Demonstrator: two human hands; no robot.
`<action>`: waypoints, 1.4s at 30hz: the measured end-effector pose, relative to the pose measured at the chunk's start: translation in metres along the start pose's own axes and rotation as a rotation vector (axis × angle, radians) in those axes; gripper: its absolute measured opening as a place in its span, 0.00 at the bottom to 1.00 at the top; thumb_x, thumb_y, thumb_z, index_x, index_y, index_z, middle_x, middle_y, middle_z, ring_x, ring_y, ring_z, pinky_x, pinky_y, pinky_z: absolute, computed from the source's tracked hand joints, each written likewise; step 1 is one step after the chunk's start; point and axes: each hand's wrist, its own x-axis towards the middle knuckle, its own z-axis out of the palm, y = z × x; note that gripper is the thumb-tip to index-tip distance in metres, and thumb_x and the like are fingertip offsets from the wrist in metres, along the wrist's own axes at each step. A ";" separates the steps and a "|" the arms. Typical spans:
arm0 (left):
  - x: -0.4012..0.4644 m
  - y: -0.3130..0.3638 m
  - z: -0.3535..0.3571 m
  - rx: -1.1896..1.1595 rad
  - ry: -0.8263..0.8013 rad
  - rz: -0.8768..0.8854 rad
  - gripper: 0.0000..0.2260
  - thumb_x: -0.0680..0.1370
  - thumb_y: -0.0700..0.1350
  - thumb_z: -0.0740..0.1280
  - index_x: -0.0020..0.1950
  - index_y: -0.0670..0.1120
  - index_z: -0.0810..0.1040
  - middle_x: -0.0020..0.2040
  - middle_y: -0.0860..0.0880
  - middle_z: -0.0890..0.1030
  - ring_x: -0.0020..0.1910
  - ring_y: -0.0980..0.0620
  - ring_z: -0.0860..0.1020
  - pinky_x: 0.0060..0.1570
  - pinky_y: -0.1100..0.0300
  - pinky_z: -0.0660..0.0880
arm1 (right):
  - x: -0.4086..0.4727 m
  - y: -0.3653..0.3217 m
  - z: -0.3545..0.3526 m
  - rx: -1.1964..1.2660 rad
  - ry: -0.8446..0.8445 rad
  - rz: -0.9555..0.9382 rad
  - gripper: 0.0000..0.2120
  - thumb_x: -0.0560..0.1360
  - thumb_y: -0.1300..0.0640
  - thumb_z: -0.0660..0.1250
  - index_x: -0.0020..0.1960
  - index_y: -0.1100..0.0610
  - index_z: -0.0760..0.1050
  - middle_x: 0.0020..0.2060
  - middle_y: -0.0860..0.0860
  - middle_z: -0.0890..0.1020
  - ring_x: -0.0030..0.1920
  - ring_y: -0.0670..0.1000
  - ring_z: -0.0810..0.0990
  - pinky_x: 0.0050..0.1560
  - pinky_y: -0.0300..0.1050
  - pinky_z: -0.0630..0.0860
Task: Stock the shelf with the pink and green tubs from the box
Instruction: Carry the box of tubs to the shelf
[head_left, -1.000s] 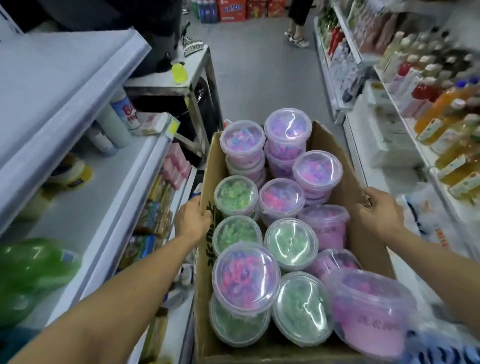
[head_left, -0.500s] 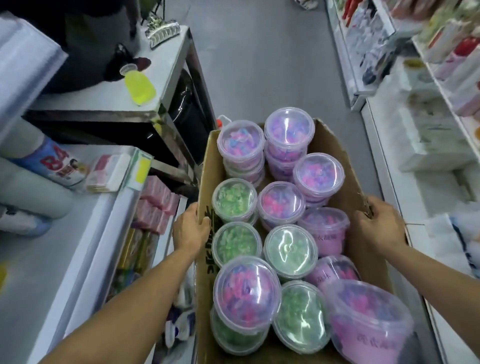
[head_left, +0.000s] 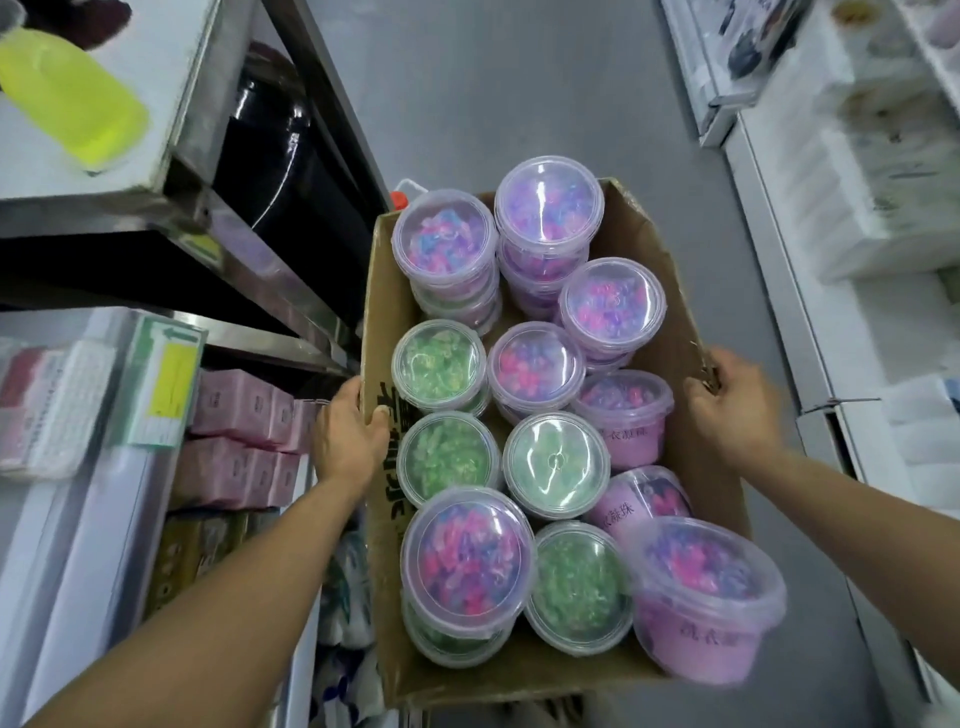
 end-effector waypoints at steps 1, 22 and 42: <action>0.004 -0.006 0.004 -0.013 -0.016 -0.009 0.13 0.74 0.44 0.68 0.59 0.50 0.75 0.45 0.48 0.83 0.43 0.45 0.81 0.45 0.47 0.79 | 0.003 0.001 0.006 0.001 -0.006 0.007 0.06 0.70 0.62 0.65 0.48 0.58 0.75 0.34 0.57 0.79 0.36 0.61 0.77 0.41 0.53 0.77; -0.046 0.032 -0.028 -0.137 -0.220 -0.166 0.24 0.78 0.49 0.65 0.72 0.45 0.65 0.67 0.44 0.70 0.65 0.43 0.71 0.63 0.50 0.68 | -0.029 -0.023 -0.042 0.207 -0.380 0.352 0.31 0.76 0.52 0.66 0.74 0.57 0.58 0.63 0.61 0.76 0.61 0.60 0.76 0.63 0.54 0.71; -0.177 0.035 -0.053 -0.485 -0.393 -0.545 0.15 0.73 0.51 0.72 0.47 0.39 0.79 0.46 0.44 0.83 0.43 0.46 0.82 0.50 0.46 0.80 | -0.150 -0.010 -0.080 0.117 -0.718 -0.086 0.25 0.67 0.50 0.76 0.63 0.51 0.76 0.60 0.49 0.77 0.58 0.49 0.76 0.59 0.39 0.70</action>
